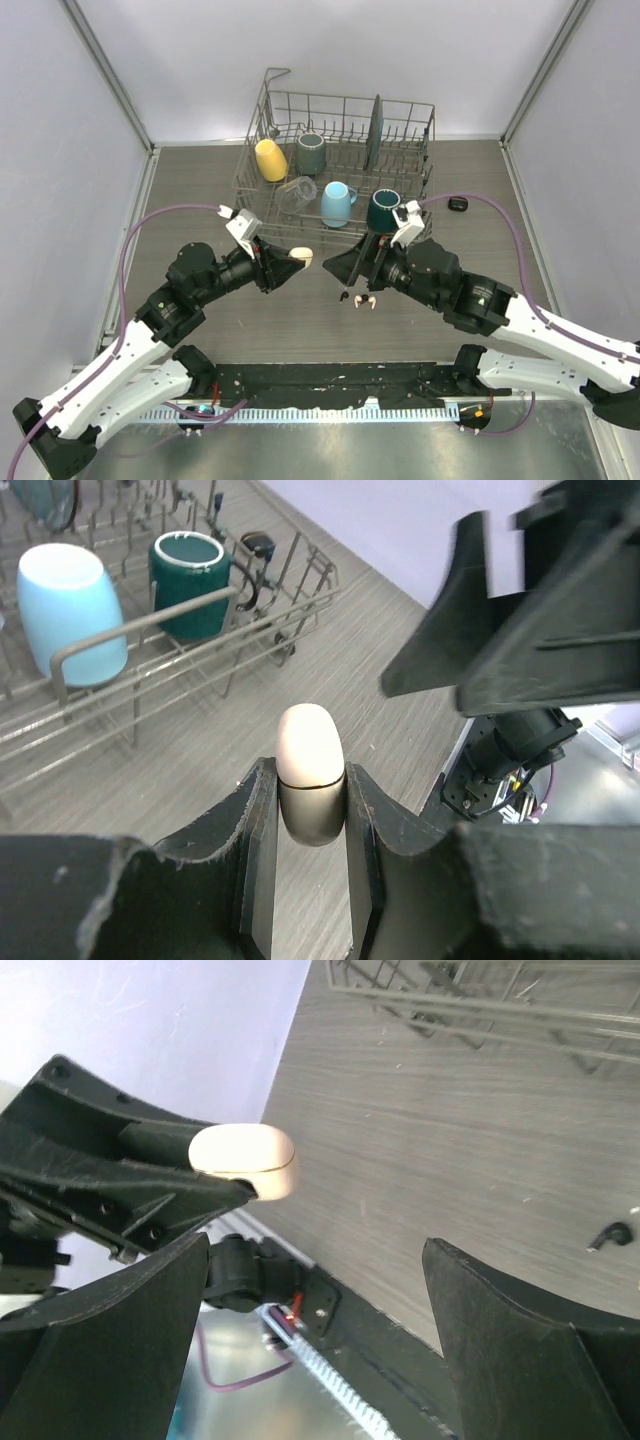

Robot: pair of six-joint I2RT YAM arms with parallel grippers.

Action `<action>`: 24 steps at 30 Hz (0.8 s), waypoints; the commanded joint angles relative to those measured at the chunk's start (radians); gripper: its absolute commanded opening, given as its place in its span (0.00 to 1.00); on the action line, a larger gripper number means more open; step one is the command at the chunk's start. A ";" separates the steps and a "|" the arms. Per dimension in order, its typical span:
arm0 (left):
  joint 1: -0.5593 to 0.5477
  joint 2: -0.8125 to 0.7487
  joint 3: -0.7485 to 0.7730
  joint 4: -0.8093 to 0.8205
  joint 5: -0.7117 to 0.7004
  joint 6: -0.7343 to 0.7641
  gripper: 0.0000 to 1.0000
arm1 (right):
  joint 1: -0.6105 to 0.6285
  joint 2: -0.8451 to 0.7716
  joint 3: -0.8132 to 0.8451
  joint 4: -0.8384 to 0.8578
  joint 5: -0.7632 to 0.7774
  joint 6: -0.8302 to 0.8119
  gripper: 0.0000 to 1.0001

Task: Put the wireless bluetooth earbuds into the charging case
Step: Adjust the charging case.

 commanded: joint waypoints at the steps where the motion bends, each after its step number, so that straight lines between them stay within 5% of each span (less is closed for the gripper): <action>1: -0.002 -0.033 -0.027 0.214 0.075 0.085 0.01 | -0.081 0.040 -0.008 0.176 -0.239 0.194 0.92; 8: -0.002 -0.127 -0.124 0.309 0.054 0.124 0.01 | -0.198 0.046 -0.244 0.682 -0.428 0.536 0.88; 24: -0.001 -0.095 -0.193 0.458 0.049 0.111 0.02 | -0.209 0.258 -0.186 0.880 -0.597 0.702 0.87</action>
